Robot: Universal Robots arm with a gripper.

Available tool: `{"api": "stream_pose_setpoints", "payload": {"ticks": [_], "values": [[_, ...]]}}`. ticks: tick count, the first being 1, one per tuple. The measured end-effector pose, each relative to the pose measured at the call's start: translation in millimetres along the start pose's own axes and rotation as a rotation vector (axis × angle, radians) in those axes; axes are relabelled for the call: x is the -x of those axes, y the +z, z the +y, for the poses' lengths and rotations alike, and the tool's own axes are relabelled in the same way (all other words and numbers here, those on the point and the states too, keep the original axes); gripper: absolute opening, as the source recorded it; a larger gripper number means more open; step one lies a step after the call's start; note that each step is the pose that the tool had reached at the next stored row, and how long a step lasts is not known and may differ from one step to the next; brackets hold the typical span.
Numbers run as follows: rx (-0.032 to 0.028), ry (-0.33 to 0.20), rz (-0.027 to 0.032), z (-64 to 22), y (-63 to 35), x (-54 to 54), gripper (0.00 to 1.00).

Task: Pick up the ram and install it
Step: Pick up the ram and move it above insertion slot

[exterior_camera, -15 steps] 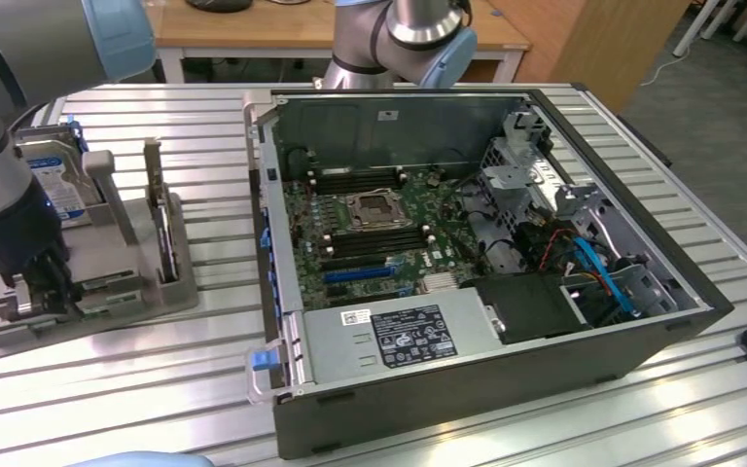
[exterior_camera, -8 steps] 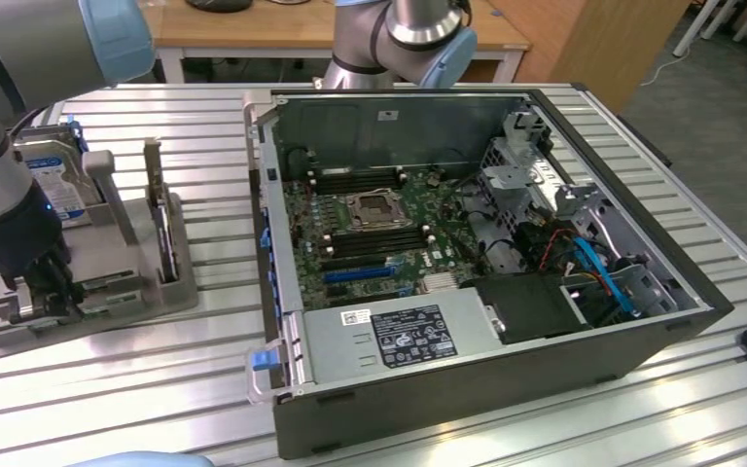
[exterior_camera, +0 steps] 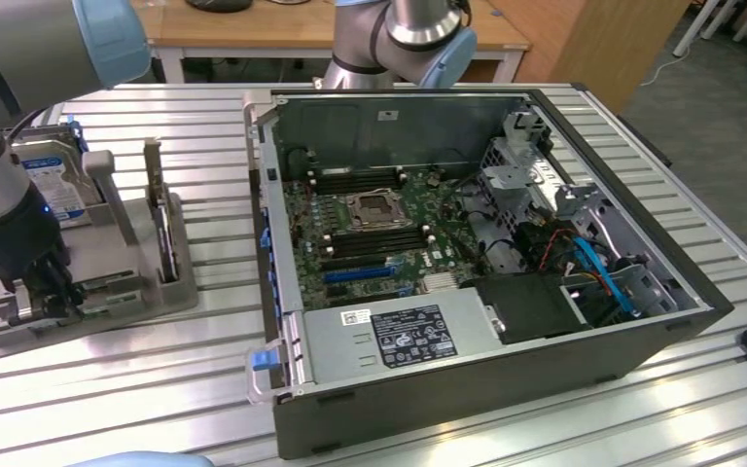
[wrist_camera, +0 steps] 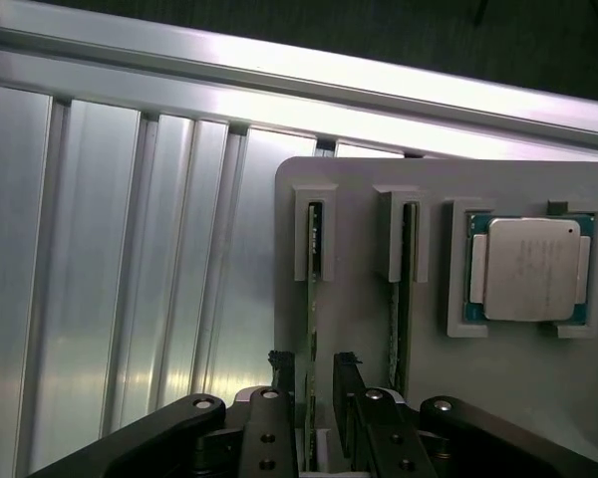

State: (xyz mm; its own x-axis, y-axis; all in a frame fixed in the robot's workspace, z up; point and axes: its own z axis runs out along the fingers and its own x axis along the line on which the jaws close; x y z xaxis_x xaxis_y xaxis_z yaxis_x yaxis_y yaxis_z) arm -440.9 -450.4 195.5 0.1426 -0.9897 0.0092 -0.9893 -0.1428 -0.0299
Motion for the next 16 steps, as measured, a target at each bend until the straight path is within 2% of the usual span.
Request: {"api": "stream_pose_setpoints", "payload": {"ticks": [16], "values": [[-0.0032,0.000,0.0005,1.2,3.3,1.9,0.29]]}}
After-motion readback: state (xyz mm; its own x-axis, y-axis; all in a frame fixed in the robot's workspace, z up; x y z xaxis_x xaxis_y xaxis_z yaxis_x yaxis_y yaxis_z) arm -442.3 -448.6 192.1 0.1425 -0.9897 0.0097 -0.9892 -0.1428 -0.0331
